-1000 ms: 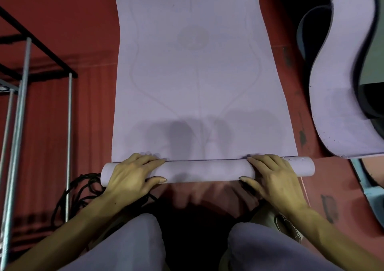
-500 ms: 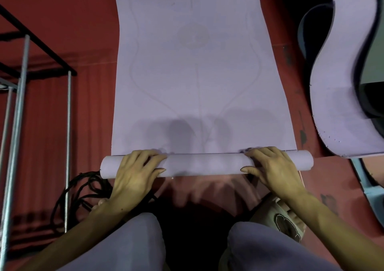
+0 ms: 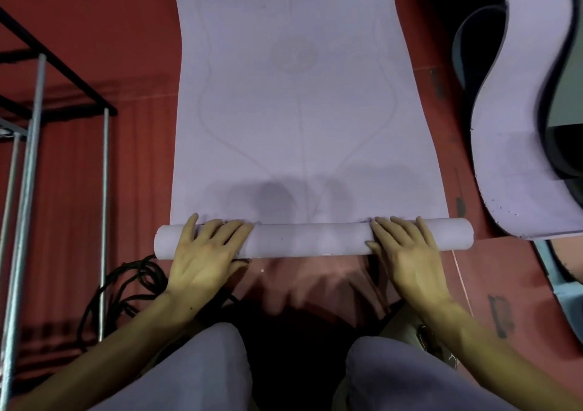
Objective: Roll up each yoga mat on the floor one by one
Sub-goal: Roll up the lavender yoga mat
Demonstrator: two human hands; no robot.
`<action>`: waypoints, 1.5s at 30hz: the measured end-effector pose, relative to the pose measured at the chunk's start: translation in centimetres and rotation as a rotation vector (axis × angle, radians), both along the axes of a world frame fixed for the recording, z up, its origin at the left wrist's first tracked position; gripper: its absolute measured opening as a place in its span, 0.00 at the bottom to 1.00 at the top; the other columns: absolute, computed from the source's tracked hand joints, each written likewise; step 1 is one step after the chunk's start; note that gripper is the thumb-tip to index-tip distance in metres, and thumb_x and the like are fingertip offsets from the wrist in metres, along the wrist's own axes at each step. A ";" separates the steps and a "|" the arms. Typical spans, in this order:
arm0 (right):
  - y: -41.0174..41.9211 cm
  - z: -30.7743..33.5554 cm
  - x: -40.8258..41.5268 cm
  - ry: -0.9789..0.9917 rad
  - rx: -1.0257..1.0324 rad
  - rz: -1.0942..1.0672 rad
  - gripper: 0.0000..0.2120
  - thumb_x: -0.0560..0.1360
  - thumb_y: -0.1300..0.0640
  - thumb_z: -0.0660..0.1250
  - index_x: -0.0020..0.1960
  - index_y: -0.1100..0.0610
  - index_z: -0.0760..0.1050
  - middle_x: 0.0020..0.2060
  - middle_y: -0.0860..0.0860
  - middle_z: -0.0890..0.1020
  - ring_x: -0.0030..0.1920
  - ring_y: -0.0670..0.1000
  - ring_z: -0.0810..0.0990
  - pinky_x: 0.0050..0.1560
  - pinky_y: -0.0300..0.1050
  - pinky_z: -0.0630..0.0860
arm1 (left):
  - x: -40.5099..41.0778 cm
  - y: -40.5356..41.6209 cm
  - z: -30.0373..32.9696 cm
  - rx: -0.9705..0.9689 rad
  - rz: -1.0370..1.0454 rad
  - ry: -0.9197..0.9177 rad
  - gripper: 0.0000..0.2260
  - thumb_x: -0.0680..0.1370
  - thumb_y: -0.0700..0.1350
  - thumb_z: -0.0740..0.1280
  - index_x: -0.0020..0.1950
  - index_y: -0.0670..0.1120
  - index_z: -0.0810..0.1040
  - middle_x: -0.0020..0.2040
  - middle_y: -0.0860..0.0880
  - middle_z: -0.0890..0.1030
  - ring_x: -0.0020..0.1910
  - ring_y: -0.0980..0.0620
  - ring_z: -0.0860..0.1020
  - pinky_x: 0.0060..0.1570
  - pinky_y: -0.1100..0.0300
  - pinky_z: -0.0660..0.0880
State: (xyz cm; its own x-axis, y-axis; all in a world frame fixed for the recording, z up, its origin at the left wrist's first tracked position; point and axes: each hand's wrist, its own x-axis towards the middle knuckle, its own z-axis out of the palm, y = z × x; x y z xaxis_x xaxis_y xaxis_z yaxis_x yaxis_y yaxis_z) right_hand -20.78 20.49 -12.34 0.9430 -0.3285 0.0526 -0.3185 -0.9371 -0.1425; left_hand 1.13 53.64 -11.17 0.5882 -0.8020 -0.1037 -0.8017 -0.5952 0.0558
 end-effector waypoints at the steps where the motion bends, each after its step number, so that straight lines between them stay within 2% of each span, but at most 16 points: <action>1: 0.2 -0.2 -0.4 0.037 -0.002 0.043 0.29 0.83 0.40 0.62 0.76 0.59 0.74 0.71 0.55 0.78 0.72 0.62 0.74 0.78 0.67 0.59 | 0.1 -0.2 -0.1 -0.006 0.018 0.000 0.33 0.72 0.56 0.79 0.76 0.54 0.75 0.66 0.50 0.81 0.61 0.42 0.79 0.70 0.37 0.68; 3: -0.1 -0.1 -0.9 0.108 -0.028 0.108 0.33 0.82 0.41 0.62 0.81 0.59 0.65 0.76 0.55 0.71 0.77 0.63 0.68 0.79 0.68 0.56 | 0.3 -0.2 -0.1 -0.044 0.022 0.017 0.32 0.73 0.54 0.78 0.76 0.55 0.75 0.64 0.47 0.81 0.60 0.41 0.80 0.65 0.42 0.73; 6: -1.3 0.4 -0.3 0.100 -0.005 0.092 0.27 0.82 0.50 0.63 0.80 0.52 0.66 0.73 0.49 0.74 0.73 0.58 0.71 0.79 0.66 0.56 | 1.4 -0.1 0.3 -0.058 -0.008 0.073 0.30 0.73 0.54 0.77 0.75 0.55 0.76 0.61 0.48 0.82 0.55 0.43 0.81 0.56 0.47 0.77; 10: -3.2 0.6 -0.1 0.196 0.103 0.146 0.27 0.82 0.41 0.61 0.80 0.46 0.66 0.70 0.43 0.75 0.68 0.53 0.74 0.76 0.63 0.61 | 2.3 0.0 1.5 -0.025 -0.074 0.208 0.29 0.75 0.62 0.70 0.76 0.58 0.74 0.56 0.51 0.83 0.47 0.46 0.82 0.43 0.52 0.79; 13: -3.3 1.1 -1.3 0.252 0.199 0.183 0.30 0.80 0.40 0.66 0.79 0.48 0.66 0.68 0.43 0.78 0.66 0.51 0.75 0.75 0.61 0.64 | 1.3 0.7 2.3 0.105 -0.101 0.299 0.33 0.77 0.67 0.67 0.80 0.67 0.62 0.67 0.58 0.80 0.61 0.51 0.81 0.49 0.52 0.80; 16: -3.4 1.5 -1.9 0.307 0.330 0.160 0.28 0.77 0.43 0.73 0.72 0.48 0.67 0.66 0.41 0.78 0.67 0.50 0.75 0.76 0.57 0.62 | 0.2 1.3 2.8 0.143 -0.047 0.391 0.33 0.76 0.68 0.66 0.79 0.71 0.58 0.73 0.65 0.74 0.71 0.59 0.74 0.55 0.53 0.77; 20: -4.2 2.0 -0.7 0.405 0.393 0.165 0.23 0.76 0.41 0.73 0.65 0.44 0.66 0.55 0.36 0.75 0.60 0.46 0.74 0.74 0.51 0.63 | 1.1 1.1 2.8 0.178 0.005 0.514 0.30 0.76 0.69 0.65 0.76 0.70 0.59 0.71 0.65 0.74 0.68 0.59 0.75 0.57 0.51 0.76; 23: -4.8 2.3 0.7 0.482 0.427 0.185 0.22 0.76 0.41 0.73 0.64 0.41 0.66 0.53 0.36 0.74 0.58 0.44 0.74 0.71 0.51 0.65 | 1.9 0.9 2.4 0.194 0.023 0.612 0.29 0.75 0.69 0.66 0.75 0.72 0.62 0.71 0.69 0.70 0.66 0.61 0.74 0.58 0.51 0.75; 27: -5.0 2.2 1.0 0.444 0.435 0.173 0.25 0.75 0.40 0.74 0.68 0.41 0.72 0.63 0.41 0.70 0.63 0.48 0.66 0.70 0.50 0.67 | 2.1 1.0 1.9 0.210 0.007 0.539 0.27 0.75 0.72 0.65 0.73 0.73 0.66 0.57 0.62 0.64 0.59 0.58 0.66 0.52 0.58 0.71; 29: -5.1 2.0 0.7 0.405 0.387 0.175 0.27 0.75 0.40 0.75 0.71 0.42 0.73 0.59 0.43 0.67 0.59 0.48 0.63 0.67 0.49 0.67 | 2.2 0.9 1.9 0.215 -0.016 0.503 0.27 0.75 0.73 0.64 0.74 0.72 0.66 0.53 0.60 0.64 0.55 0.56 0.65 0.52 0.59 0.67; 32: -5.2 2.1 1.0 0.378 0.326 0.212 0.28 0.77 0.40 0.72 0.76 0.43 0.73 0.54 0.42 0.67 0.53 0.47 0.65 0.63 0.48 0.71 | 2.7 0.7 2.3 0.193 0.000 0.476 0.29 0.76 0.72 0.64 0.76 0.69 0.65 0.58 0.62 0.68 0.60 0.55 0.70 0.54 0.58 0.65; 34: -5.4 2.3 1.6 0.372 0.307 0.208 0.29 0.78 0.38 0.69 0.77 0.44 0.71 0.54 0.42 0.71 0.54 0.48 0.69 0.62 0.48 0.71 | 3.1 0.5 2.9 0.156 0.005 0.482 0.25 0.77 0.71 0.64 0.72 0.67 0.67 0.63 0.65 0.74 0.63 0.56 0.74 0.55 0.56 0.69; 37: -5.5 3.0 2.8 0.404 0.360 0.121 0.29 0.77 0.39 0.71 0.75 0.45 0.69 0.60 0.41 0.77 0.60 0.49 0.73 0.63 0.45 0.67 | 3.5 0.0 3.4 0.158 -0.023 0.487 0.20 0.78 0.69 0.65 0.67 0.65 0.69 0.60 0.63 0.75 0.59 0.57 0.77 0.52 0.55 0.72; 40: -5.1 3.2 3.4 0.448 0.353 0.110 0.20 0.77 0.44 0.73 0.65 0.45 0.72 0.60 0.40 0.77 0.63 0.50 0.72 0.59 0.46 0.66 | 3.9 -0.8 3.5 0.170 -0.027 0.433 0.21 0.77 0.67 0.68 0.68 0.64 0.74 0.58 0.59 0.72 0.57 0.55 0.75 0.51 0.56 0.70; 43: -4.9 2.7 2.9 0.365 0.287 0.077 0.21 0.74 0.42 0.75 0.64 0.44 0.78 0.64 0.44 0.76 0.65 0.55 0.68 0.64 0.54 0.71 | 3.7 -1.1 3.5 0.165 -0.024 0.400 0.19 0.79 0.63 0.68 0.68 0.63 0.73 0.56 0.61 0.73 0.57 0.54 0.76 0.48 0.56 0.68; 45: -4.4 2.1 2.5 0.259 0.239 0.020 0.20 0.75 0.42 0.73 0.66 0.44 0.79 0.62 0.46 0.77 0.61 0.57 0.70 0.61 0.59 0.74 | 3.4 -0.9 3.9 0.092 0.007 0.394 0.16 0.81 0.58 0.68 0.67 0.66 0.69 0.51 0.63 0.73 0.55 0.55 0.78 0.46 0.56 0.68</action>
State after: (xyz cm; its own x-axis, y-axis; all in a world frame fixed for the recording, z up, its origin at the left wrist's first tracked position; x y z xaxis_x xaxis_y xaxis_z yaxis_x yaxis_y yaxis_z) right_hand -18.26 16.08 -10.21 0.9213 -0.2839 -0.2656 -0.3548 -0.8934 -0.2757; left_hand 4.57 52.71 -7.29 0.4949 -0.7748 -0.3933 -0.7253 -0.6176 0.3041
